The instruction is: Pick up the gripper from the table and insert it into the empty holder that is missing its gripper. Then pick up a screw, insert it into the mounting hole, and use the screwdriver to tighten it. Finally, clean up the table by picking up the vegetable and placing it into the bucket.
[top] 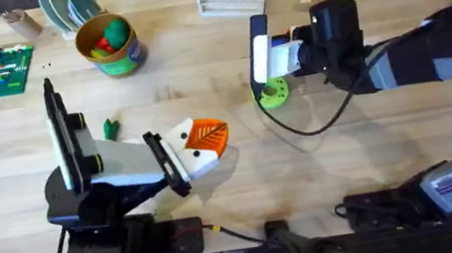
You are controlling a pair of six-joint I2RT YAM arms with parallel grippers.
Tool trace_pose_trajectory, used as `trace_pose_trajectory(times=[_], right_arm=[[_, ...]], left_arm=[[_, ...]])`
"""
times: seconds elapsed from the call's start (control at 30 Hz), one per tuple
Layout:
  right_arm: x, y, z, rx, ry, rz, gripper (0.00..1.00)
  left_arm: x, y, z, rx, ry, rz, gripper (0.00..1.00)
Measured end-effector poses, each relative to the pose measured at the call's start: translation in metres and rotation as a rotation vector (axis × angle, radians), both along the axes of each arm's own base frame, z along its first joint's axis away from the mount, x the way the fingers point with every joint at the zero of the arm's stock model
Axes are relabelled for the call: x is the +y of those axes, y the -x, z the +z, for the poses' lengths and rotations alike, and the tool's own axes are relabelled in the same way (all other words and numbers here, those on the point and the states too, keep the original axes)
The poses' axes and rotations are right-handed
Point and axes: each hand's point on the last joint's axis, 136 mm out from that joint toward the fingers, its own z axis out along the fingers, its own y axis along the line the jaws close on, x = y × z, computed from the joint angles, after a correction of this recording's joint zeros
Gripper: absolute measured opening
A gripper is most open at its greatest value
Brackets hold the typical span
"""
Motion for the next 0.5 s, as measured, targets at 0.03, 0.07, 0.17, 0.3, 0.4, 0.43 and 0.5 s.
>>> trace_pose_trajectory(times=[0.03,0.07,0.17,0.3,0.4,0.43,0.5], right_arm=[[0.000,0.000,-0.001,0.006,0.006,-0.001,0.033],[0.001,0.001,-0.002,0.013,0.009,0.001,0.106],[0.004,0.003,-0.003,0.030,0.015,0.002,0.518],[0.005,-0.009,0.016,-0.010,-0.001,-0.021,0.976],[0.004,-0.009,0.016,-0.007,-0.023,-0.044,0.988],[0.004,-0.009,0.016,-0.005,-0.034,-0.056,0.989],[0.004,-0.009,0.017,-0.001,-0.063,-0.080,0.990]], left_arm=[[0.000,0.000,0.000,0.000,0.000,0.000,0.014],[0.000,0.000,0.000,0.000,0.000,0.000,0.014],[0.000,0.000,0.000,0.000,0.000,0.000,0.014],[0.000,0.000,0.000,0.000,0.000,0.000,0.014],[0.000,0.000,0.000,-0.004,-0.002,0.001,0.130],[0.000,0.000,0.000,-0.003,-0.002,0.003,0.266],[0.000,-0.001,0.000,-0.003,-0.002,0.003,0.554]])
